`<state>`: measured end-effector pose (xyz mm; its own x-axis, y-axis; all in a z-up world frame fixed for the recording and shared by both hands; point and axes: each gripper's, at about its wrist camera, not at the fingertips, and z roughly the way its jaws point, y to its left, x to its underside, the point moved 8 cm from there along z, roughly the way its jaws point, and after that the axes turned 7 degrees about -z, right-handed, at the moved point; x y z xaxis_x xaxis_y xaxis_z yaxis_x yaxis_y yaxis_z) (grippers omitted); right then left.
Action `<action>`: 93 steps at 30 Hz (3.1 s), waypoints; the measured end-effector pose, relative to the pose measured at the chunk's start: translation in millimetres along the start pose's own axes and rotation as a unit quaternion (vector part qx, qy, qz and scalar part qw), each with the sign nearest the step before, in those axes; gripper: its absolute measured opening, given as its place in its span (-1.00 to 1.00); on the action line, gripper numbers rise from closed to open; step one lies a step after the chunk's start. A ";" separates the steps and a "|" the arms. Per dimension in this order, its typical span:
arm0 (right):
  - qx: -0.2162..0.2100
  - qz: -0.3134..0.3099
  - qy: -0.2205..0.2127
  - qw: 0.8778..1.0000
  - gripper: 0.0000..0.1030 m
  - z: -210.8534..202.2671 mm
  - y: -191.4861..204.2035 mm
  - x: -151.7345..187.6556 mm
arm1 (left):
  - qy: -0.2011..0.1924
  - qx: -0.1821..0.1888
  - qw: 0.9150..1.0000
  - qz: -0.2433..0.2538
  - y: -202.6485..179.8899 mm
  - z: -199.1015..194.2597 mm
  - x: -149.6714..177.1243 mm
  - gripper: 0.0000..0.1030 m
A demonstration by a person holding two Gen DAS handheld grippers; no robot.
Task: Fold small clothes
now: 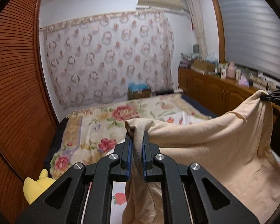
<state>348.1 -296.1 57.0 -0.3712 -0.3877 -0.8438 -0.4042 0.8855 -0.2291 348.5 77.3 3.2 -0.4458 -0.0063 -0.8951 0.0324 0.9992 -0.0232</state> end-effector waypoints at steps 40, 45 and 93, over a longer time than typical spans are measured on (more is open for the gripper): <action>-0.051 0.076 0.135 0.987 -0.16 -45.3 48.6 81.3 | 0.234 0.032 0.970 -0.053 9.5 6.9 163.9 0.36; -0.042 0.072 0.118 0.989 -0.15 -49.2 47.6 86.9 | 0.245 0.040 0.966 -0.078 10.0 23.2 165.1 0.09; -0.072 0.059 0.049 0.994 -0.96 -53.7 41.7 47.9 | 0.154 0.055 0.984 -0.073 11.4 -4.9 101.7 -0.94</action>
<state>268.6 -291.5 33.1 -0.5002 -0.3137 -0.8070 -0.4668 0.8827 -0.0538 299.1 88.3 -86.0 -0.7019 -0.1193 -0.7022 0.0381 0.9782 -0.2043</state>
